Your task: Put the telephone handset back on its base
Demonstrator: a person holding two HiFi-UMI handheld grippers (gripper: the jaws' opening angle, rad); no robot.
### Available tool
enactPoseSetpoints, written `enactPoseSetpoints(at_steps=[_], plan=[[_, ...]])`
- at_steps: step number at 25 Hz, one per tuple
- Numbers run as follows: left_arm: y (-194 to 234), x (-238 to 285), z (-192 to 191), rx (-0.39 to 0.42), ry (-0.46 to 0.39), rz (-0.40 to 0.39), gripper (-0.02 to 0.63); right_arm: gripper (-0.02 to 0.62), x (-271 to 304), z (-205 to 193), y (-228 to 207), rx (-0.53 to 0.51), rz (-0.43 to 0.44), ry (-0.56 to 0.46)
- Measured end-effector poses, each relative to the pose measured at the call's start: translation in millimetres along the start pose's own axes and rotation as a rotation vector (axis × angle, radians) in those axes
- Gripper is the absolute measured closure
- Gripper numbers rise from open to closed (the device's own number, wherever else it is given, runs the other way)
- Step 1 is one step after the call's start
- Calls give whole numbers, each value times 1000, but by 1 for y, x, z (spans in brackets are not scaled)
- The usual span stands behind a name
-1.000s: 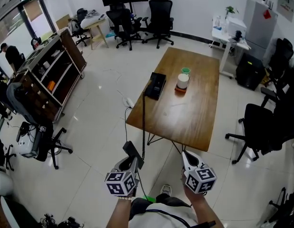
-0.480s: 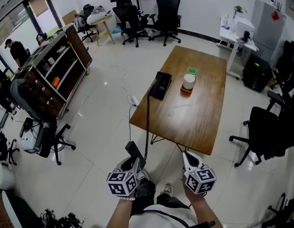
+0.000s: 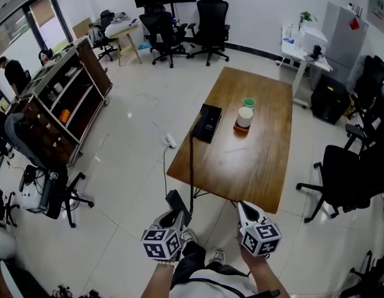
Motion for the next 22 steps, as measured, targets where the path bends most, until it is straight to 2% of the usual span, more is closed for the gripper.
enactPoseSetpoints(at_steps=[22], plan=[[71, 75, 70, 8, 76, -126, 535, 594, 102, 64, 18, -19, -93, -35]])
Point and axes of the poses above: the fingertips, and each gripper's own axes: x forward along the fingers, y to its left, z out of its top, the point moved 8 cm from there along -x, backward along the fingers, and after that the axes turned 4 degrees about -x, right-handed, at the moved point
